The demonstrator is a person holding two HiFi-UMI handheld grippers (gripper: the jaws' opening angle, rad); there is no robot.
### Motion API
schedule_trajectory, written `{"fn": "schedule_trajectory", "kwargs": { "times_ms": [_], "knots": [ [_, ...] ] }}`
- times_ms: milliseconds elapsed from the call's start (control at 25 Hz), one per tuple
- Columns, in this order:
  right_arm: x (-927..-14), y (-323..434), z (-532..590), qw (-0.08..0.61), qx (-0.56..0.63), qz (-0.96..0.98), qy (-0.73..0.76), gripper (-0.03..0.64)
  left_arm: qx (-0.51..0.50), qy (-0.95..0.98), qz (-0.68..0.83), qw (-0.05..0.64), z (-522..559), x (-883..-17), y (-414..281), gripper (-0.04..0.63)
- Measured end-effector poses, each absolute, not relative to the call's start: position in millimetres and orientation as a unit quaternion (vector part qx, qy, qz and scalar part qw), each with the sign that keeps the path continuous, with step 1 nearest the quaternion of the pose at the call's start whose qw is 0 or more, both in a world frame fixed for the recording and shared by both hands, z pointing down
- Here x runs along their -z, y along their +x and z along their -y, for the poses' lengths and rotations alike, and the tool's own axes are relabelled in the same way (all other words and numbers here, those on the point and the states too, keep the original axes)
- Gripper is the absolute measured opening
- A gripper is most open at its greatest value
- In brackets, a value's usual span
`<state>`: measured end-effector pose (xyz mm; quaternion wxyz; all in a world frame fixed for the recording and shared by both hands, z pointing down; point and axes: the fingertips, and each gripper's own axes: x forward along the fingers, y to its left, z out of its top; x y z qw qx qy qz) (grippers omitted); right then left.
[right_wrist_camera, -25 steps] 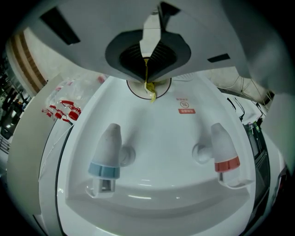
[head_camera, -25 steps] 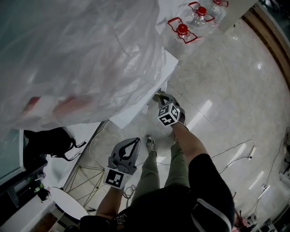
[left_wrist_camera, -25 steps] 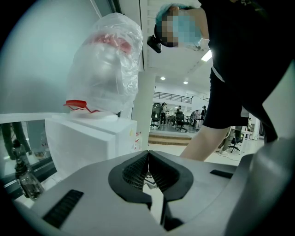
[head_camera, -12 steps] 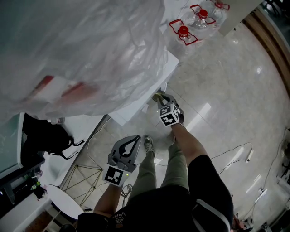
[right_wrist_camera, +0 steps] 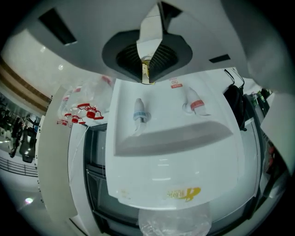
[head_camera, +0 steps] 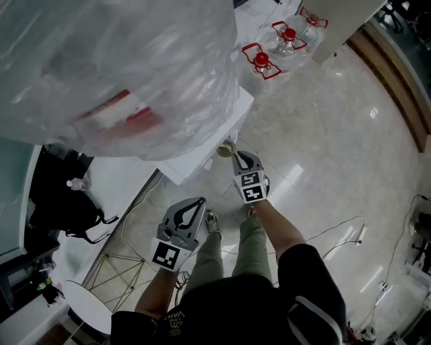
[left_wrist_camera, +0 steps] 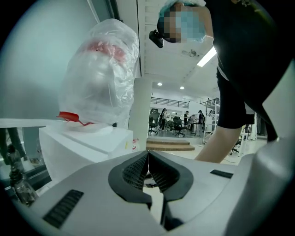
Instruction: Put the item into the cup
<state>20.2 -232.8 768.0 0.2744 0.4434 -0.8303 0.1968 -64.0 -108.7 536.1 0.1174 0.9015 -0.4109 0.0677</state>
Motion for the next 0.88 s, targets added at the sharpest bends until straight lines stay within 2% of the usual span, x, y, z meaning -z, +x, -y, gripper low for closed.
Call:
{"fn": "schedule_trajectory", "kwargs": {
  "times_ms": [360,880],
  "knots": [
    [-706,51,197,0.227,-0.221,0.816,0.484,0.049,-0.046,0.915,0.389,0.092,108,-505,-56,0.02],
    [-582,46,151,0.128,-0.206,0.833,0.497,0.048,-0.042,0.928,0.366,0.058,97,-468,-52,0.02]
  ]
}}
